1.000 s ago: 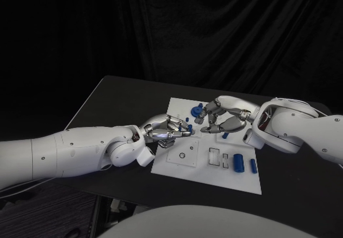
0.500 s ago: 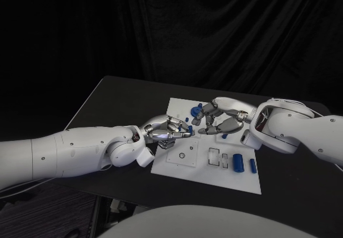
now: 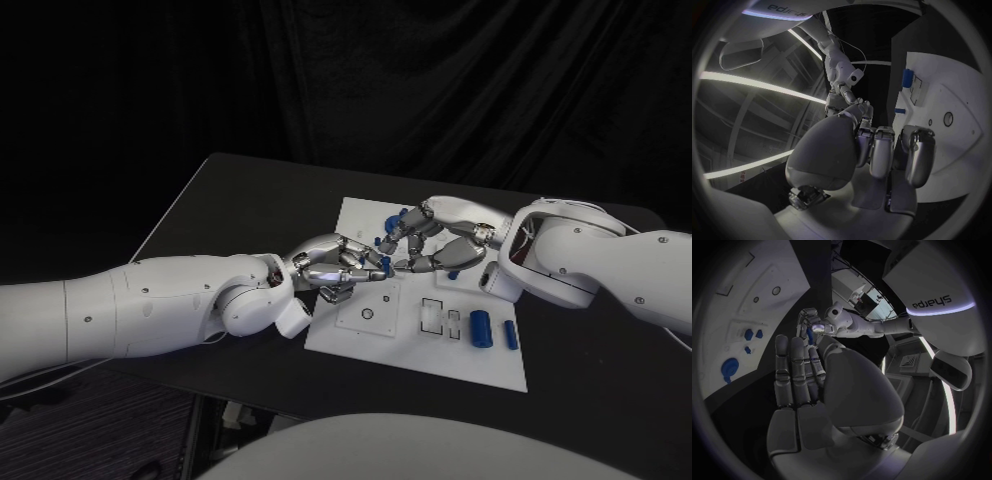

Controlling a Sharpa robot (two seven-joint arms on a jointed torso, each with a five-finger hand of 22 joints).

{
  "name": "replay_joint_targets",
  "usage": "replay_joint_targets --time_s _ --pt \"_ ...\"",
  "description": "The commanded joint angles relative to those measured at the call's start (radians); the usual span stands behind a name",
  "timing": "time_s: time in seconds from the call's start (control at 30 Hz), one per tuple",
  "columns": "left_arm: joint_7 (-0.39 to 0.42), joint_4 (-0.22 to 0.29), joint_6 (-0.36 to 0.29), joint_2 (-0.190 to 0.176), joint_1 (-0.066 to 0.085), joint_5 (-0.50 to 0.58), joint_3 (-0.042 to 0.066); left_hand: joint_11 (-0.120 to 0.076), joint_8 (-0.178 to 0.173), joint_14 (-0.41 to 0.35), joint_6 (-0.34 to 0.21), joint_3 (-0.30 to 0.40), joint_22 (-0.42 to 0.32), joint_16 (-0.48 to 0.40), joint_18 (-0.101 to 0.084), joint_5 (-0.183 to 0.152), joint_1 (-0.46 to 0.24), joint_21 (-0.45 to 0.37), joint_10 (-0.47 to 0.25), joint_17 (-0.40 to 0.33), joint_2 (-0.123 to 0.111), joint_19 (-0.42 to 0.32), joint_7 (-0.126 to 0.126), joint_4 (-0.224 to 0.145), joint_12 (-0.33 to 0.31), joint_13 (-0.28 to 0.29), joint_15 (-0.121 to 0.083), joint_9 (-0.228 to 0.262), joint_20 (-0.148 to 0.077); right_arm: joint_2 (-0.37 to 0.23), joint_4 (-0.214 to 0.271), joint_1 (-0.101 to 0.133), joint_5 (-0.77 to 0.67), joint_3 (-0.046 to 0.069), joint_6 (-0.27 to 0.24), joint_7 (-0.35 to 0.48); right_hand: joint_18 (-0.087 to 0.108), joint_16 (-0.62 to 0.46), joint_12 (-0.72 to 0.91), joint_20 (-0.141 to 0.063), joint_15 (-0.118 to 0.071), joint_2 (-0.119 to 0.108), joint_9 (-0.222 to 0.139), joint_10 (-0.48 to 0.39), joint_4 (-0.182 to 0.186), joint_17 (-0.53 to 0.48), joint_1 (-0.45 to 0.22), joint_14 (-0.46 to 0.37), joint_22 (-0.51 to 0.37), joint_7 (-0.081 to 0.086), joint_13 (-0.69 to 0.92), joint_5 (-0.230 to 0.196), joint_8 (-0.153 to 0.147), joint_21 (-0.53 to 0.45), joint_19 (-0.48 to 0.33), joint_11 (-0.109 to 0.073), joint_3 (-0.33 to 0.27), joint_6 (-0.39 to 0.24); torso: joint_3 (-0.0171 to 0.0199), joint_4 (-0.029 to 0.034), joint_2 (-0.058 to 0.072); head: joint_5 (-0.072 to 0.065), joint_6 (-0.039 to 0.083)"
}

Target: Assemble the parts on the task board

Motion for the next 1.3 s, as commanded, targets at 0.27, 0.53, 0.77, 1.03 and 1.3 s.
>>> replay_joint_targets --time_s 0.27,0.53,0.77,1.03,1.3 --pt "-0.013 0.003 0.032 0.002 0.001 0.008 0.001 -0.039 0.020 0.106 0.002 0.006 0.263 0.003 -0.014 0.003 -0.002 0.003 0.153 0.263 -0.005 0.107 -0.009 -0.001 0.002 0.260 -0.002 0.185 -0.001 0.011 -0.006 -0.003 0.016 0.001 0.074 -0.004 0.009 0.011 -0.008 0.002 0.004 0.005 -0.005 0.015 0.004 -0.008 0.005 0.004 0.006 0.005 -0.013 0.001 -0.001 0.002 0.008 0.004 0.008 0.001 -0.0009 0.0008 0.001 -0.002 0.000" --pt "-0.015 0.003 0.035 0.002 0.001 0.008 0.001 -0.039 0.020 0.106 0.002 0.006 0.263 0.003 -0.014 0.003 -0.002 0.003 0.153 0.263 -0.005 0.107 -0.009 -0.001 0.002 0.260 -0.002 0.185 -0.001 0.017 -0.013 -0.003 0.016 0.001 0.114 -0.034 0.010 0.014 -0.013 0.001 0.002 0.005 -0.009 0.028 0.003 -0.016 0.007 0.002 0.010 0.001 -0.027 0.001 0.002 0.003 0.007 0.001 0.014 0.015 -0.0009 0.0002 0.001 -0.002 0.000" --pt "-0.016 0.004 0.041 0.002 0.001 0.008 0.001 -0.039 0.022 0.106 0.000 0.011 0.263 0.003 -0.014 0.005 -0.003 0.003 0.153 0.263 -0.007 0.107 -0.009 -0.001 0.002 0.260 -0.002 0.188 -0.001 0.022 -0.020 -0.003 0.016 0.001 0.122 -0.051 0.010 0.014 -0.019 -0.001 0.000 0.006 -0.013 0.033 -0.003 -0.022 0.016 -0.002 0.016 0.001 -0.039 0.010 0.001 0.005 0.005 0.000 0.024 0.023 -0.0007 0.0003 0.001 -0.003 0.000" --pt "-0.016 0.004 0.048 0.002 0.001 0.008 0.001 -0.039 0.022 0.106 0.000 0.011 0.263 0.003 -0.014 0.005 -0.003 0.003 0.153 0.263 -0.007 0.107 -0.009 -0.001 0.002 0.260 -0.002 0.188 -0.001 0.021 -0.022 -0.003 0.010 0.001 0.120 -0.061 0.010 0.017 -0.020 -0.004 -0.002 0.012 -0.017 0.055 -0.014 -0.035 0.027 -0.009 0.033 -0.003 -0.057 0.018 0.005 0.015 -0.003 -0.003 0.041 0.048 -0.0012 0.0002 0.001 -0.001 0.000" --pt "-0.017 0.003 0.053 0.003 0.001 0.008 0.001 -0.039 0.023 0.106 0.000 0.012 0.263 0.003 -0.014 0.006 -0.004 0.003 0.153 0.263 -0.008 0.107 -0.008 -0.001 0.002 0.260 -0.002 0.189 -0.001 0.020 -0.022 -0.003 0.007 0.001 0.105 -0.063 0.010 0.022 -0.011 -0.010 -0.009 0.021 -0.015 0.088 -0.028 -0.048 0.034 -0.008 0.058 -0.010 -0.070 0.010 0.015 0.032 -0.010 -0.011 0.058 0.081 -0.0010 0.0005 0.001 -0.002 0.000"
